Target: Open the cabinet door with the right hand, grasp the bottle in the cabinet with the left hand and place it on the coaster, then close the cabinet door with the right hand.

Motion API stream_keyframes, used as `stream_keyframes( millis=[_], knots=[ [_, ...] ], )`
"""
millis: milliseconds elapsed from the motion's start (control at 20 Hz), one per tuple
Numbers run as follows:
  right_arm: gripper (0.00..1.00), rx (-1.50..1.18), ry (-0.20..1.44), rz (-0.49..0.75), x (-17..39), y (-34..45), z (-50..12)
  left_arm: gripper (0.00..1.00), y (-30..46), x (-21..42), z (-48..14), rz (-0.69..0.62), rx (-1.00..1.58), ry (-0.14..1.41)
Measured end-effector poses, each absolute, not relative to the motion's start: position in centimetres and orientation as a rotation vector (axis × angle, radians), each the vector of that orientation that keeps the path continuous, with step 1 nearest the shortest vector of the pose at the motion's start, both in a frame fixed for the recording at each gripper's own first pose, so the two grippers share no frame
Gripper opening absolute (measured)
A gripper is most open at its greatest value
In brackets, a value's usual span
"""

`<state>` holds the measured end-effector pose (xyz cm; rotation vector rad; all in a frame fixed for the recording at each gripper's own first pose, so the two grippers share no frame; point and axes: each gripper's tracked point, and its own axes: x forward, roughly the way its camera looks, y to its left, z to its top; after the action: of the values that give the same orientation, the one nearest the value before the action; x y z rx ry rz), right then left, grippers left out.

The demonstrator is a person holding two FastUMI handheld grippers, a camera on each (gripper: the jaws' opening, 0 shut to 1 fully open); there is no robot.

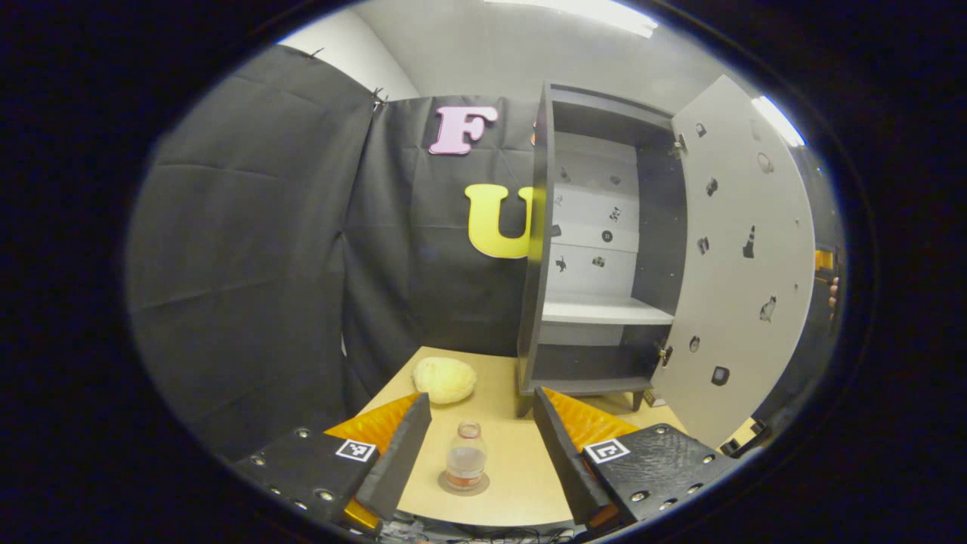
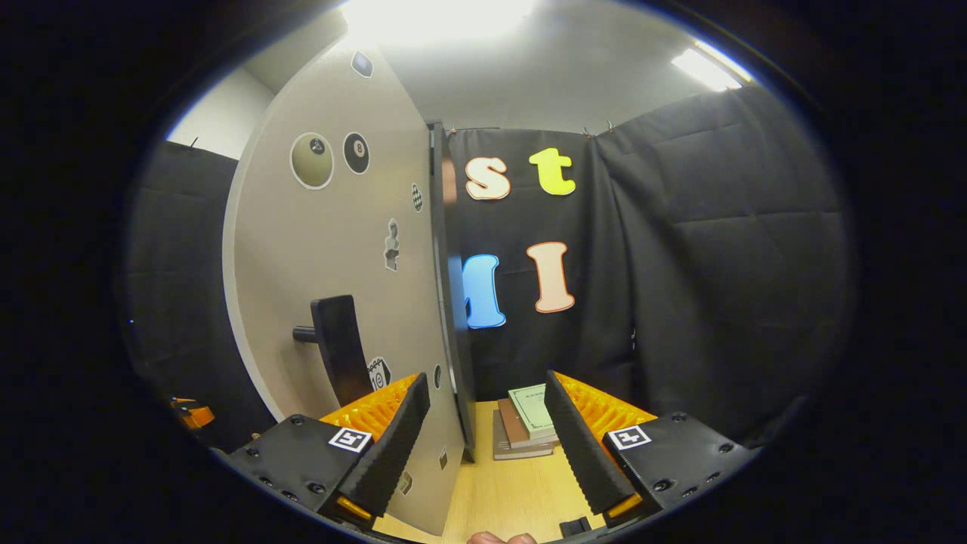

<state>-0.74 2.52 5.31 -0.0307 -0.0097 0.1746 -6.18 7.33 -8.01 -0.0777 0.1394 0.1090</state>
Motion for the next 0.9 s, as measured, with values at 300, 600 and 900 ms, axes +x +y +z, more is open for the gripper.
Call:
stream_keyframes(
  millis=[300,600,900],
  knots=[
    [0.92,-0.05,0.01,0.254,-0.2,6.9,4.9,0.82,7.6,-6.3,-7.9,0.108,-0.06,0.137],
    [0.98,-0.119,-0.022,0.25,-0.1,10.9,4.4,0.82,9.1,-7.1,-8.4,0.141,-0.054,0.148],
    [0.98,-0.04,0.031,0.353,1.2,15.6,3.2,0.82,10.2,-7.3,-8.5,0.176,-0.056,0.156]
  ],
)
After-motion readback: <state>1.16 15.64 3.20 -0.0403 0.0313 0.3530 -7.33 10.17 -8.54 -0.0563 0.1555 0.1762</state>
